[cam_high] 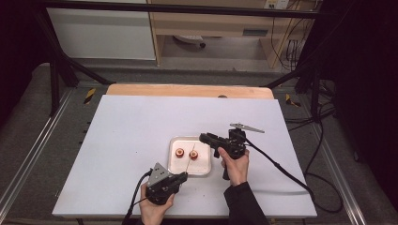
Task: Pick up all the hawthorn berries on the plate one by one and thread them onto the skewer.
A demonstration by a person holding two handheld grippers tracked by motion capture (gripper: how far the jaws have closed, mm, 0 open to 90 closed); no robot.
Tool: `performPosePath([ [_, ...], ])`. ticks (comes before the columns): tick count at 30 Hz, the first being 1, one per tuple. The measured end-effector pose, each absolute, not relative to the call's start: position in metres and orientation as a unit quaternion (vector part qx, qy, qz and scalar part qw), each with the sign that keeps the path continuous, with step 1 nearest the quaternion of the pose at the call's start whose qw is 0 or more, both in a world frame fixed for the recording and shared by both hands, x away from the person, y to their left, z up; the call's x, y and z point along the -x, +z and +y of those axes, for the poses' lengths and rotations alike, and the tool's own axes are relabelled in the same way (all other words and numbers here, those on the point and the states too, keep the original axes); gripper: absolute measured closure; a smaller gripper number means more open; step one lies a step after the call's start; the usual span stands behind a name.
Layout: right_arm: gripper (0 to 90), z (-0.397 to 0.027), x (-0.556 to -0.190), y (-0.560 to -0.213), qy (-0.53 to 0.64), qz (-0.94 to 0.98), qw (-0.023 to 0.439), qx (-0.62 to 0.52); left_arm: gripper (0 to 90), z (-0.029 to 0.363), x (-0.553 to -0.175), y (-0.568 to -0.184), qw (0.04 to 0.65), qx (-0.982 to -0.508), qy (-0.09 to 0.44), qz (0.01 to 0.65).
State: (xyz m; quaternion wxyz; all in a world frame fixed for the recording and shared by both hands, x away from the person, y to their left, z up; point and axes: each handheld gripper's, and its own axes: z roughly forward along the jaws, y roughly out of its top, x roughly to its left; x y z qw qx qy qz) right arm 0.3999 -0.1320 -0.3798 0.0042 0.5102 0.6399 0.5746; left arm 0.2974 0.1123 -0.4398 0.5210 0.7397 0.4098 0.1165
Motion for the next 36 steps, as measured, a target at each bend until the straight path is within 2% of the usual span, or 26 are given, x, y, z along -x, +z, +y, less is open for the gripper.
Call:
performPosePath([
  [13,61.1,-0.129,-0.394,-0.382,0.629,0.594,0.004,-0.502,88.5,0.085,-0.3,-0.447,0.528,-0.726,0.093,0.431],
  [36,61.2,-0.13,-0.389,-0.379,0.64,0.591,-0.001,-0.491,88.5,0.087,-0.303,-0.447,0.537,-0.717,0.098,0.435],
])
